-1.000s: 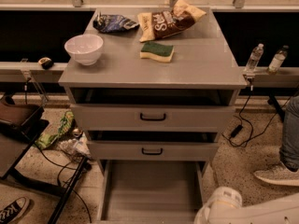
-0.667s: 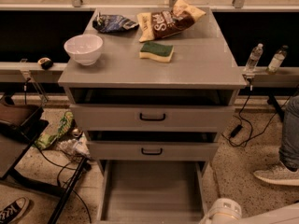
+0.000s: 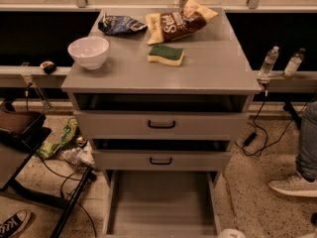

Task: Close bottom drawer

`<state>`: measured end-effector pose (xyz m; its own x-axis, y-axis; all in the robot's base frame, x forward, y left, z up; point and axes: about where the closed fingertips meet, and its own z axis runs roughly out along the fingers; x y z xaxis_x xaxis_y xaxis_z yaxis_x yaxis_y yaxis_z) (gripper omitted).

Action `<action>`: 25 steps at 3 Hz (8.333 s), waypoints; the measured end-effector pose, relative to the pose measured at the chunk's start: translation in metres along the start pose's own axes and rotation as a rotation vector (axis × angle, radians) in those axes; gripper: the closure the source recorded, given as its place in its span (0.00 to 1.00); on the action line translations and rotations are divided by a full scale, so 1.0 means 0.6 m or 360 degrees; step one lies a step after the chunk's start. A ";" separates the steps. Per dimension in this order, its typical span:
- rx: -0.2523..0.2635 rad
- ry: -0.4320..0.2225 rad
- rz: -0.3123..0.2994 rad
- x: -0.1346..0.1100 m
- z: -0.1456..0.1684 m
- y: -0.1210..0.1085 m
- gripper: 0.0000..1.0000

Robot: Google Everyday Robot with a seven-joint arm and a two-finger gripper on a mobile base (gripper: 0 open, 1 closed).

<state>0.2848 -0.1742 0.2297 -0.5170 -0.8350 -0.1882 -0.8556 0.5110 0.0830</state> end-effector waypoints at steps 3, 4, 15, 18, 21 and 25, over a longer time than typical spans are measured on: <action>0.0024 -0.0076 -0.0022 -0.065 0.178 -0.055 1.00; 0.0087 -0.0105 0.0020 -0.106 0.204 -0.078 1.00; 0.0431 -0.0119 -0.0208 -0.318 0.146 -0.248 0.58; 0.0431 -0.0119 -0.0208 -0.318 0.146 -0.248 0.00; 0.0466 -0.0106 -0.0236 -0.331 0.147 -0.311 0.49; 0.0553 -0.0079 -0.0296 -0.360 0.147 -0.429 0.84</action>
Offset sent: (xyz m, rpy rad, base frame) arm 0.0517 0.0365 -0.1042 0.0397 -0.0492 0.0499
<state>0.6191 -0.1072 0.1630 -0.3452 -0.9132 -0.2166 -0.8699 0.3979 -0.2916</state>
